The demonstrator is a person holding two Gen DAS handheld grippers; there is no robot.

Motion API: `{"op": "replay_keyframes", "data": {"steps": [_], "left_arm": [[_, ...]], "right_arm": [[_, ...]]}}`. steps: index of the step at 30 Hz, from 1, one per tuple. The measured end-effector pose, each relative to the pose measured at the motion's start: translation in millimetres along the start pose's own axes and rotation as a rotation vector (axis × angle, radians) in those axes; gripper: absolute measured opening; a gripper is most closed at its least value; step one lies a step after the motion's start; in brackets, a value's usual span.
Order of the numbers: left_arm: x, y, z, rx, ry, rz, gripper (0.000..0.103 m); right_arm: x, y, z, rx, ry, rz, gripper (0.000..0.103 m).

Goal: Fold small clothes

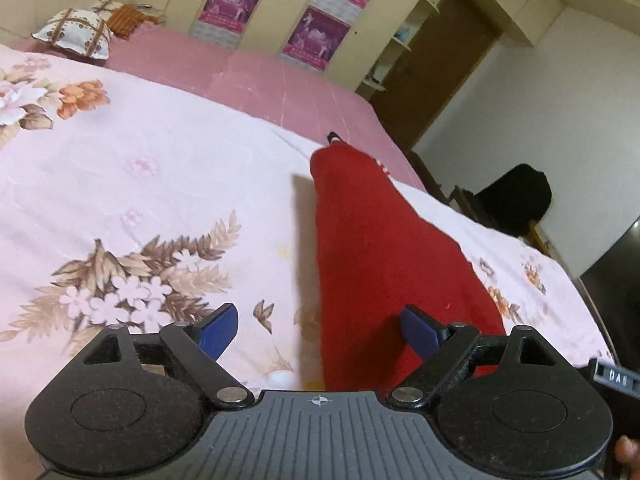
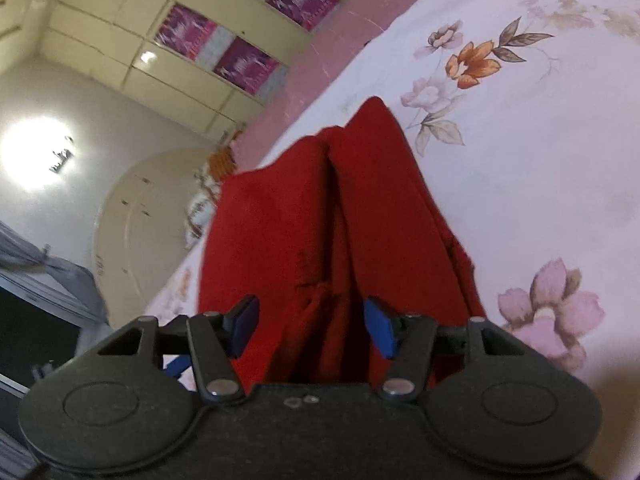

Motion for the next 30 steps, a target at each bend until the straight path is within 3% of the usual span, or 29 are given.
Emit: {"op": "replay_keyframes", "data": {"steps": [5, 8, 9, 10, 17, 20, 24, 27, 30], "left_arm": [[-20, 9, 11, -0.010, -0.014, -0.041, 0.088], [-27, 12, 11, -0.011, -0.011, -0.041, 0.088], [-27, 10, 11, -0.015, -0.012, -0.041, 0.088], [-27, 9, 12, -0.019, -0.016, -0.040, 0.088], [-24, -1, 35, -0.066, -0.002, 0.006, 0.085], [-26, -1, 58, -0.127, -0.001, 0.014, 0.084], [-33, 7, 77, -0.186, -0.023, -0.004, 0.084], [-37, 12, 78, -0.167, -0.007, -0.019, 0.085], [-37, 13, 74, -0.158, 0.002, -0.022, 0.085]], "right_arm": [[-18, -8, -3, 0.020, -0.020, -0.049, 0.048], [-31, -9, -7, 0.072, 0.022, -0.070, 0.042], [-35, -9, -9, 0.088, 0.041, -0.073, 0.035], [-36, -9, -14, 0.128, 0.062, -0.071, 0.020], [-38, 21, -95, 0.755, 0.232, -0.077, 0.015], [-23, 27, -115, 0.902, 0.261, -0.017, 0.015], [-11, 14, -96, 0.845, 0.319, -0.003, 0.015], [-15, 2, -49, 0.689, 0.359, -0.036, 0.015], [-15, 4, -30, 0.617, 0.338, -0.020, 0.015]]}}
Point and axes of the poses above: each gripper's, at about its wrist camera, not at the fingertips, and x roughly against the way its jaws point, z to its right, y to its underside, the point moved 2 cm from there along -x, roughly the way its jaws point, and after that the axes turned 15 degrees about -y, right-handed, at the moved point
